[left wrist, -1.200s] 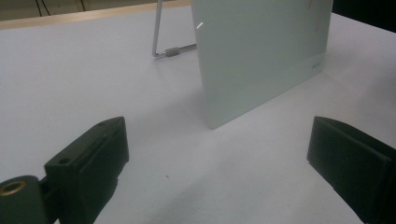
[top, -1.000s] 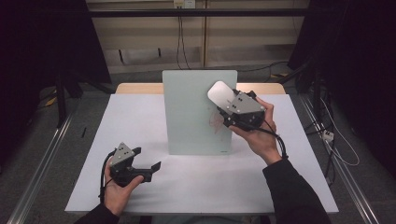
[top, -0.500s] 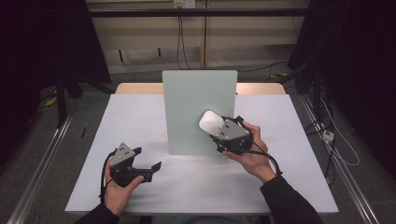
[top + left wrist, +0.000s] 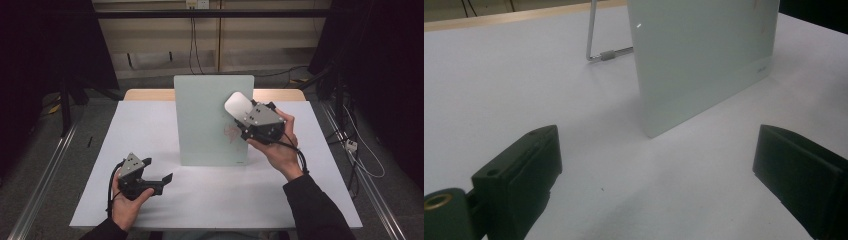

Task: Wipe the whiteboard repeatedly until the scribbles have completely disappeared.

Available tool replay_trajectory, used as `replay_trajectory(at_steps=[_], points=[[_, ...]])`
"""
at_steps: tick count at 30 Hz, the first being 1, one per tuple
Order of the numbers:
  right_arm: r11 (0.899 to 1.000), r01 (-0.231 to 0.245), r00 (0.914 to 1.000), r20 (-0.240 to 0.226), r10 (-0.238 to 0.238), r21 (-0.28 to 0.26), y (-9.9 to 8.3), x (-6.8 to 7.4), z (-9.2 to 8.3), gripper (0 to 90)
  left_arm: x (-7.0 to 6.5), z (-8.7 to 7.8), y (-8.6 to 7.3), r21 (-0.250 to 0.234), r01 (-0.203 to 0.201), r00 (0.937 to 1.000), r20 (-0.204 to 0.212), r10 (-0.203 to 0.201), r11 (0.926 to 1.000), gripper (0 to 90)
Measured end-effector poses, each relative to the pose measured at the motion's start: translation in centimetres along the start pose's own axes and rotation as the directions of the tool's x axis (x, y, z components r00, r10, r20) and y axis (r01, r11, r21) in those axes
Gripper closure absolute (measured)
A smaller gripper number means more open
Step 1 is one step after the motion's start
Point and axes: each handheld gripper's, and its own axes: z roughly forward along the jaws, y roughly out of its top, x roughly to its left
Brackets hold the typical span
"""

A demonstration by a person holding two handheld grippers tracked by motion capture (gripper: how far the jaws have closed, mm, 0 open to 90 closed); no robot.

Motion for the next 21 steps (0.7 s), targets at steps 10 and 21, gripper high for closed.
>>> replay_trajectory(at_steps=[10, 21], points=[[1.000, 0.016, 0.9982, -0.057, -0.015, 0.014, -1.3, 2.3, 0.5, 31.4, -0.1, 0.0, 0.0, -0.001, -0.003, 1.0000, 0.001, 0.003, 1.0000, 5.3], [0.995, 0.063, 0.9807, -0.189, -0.048, 0.075, -4.3, 7.5, 1.4, 31.4, 0.0, 0.0, 0.0, -0.002, 0.000, 1.0000, 0.000, 0.000, 1.0000, 5.3]])
